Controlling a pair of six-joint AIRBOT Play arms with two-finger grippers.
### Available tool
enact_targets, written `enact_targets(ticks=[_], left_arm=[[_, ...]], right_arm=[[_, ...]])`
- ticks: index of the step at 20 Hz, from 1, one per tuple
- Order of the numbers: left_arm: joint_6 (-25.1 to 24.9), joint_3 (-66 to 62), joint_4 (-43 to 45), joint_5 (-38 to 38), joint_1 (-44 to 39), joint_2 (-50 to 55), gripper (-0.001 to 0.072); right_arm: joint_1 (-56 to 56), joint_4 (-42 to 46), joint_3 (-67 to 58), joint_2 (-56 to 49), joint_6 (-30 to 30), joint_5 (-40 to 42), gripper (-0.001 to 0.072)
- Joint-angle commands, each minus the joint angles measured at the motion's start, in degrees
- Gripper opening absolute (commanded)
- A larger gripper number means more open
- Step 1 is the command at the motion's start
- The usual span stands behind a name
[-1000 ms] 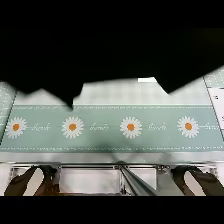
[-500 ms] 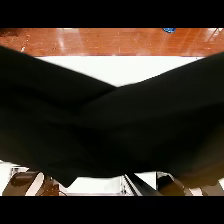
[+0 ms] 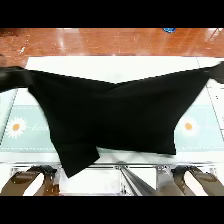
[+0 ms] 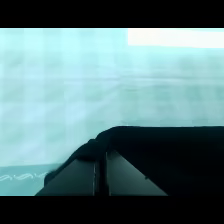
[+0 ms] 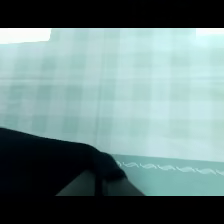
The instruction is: Fold the shirts.
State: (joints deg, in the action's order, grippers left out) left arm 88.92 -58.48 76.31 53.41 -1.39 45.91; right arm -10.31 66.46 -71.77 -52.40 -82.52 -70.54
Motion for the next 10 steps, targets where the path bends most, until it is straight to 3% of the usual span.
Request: enact_targets(ticks=[1, 3, 8, 9, 10], left_arm=[[2.05, 4.26, -1.46, -18.25, -0.13, 14.43, 0.0018], [2.05, -0.52, -2.86, -22.47, -0.13, 23.96, 0.0018], [2.05, -14.60, -7.80, -19.67, -0.04, 39.91, 0.0019], [2.08, -16.76, -8.72, -18.99, 0.09, 41.00, 0.0050], [2.03, -18.53, -8.83, -18.10, 0.28, 41.27, 0.0199]], right_arm=[[0.00, -7.67, 1.86, -16.72, 5.44, 12.74, 0.0031], [0.02, -9.88, -3.28, -27.87, 5.68, 14.62, 0.0031], [0.00, -16.28, -18.97, -47.58, 1.75, 14.97, 0.0034], [-0.17, -16.61, -21.42, -49.35, 0.04, 14.99, 0.0156], [-0.42, -16.59, -23.37, -50.16, -1.46, 14.60, 0.0376]])
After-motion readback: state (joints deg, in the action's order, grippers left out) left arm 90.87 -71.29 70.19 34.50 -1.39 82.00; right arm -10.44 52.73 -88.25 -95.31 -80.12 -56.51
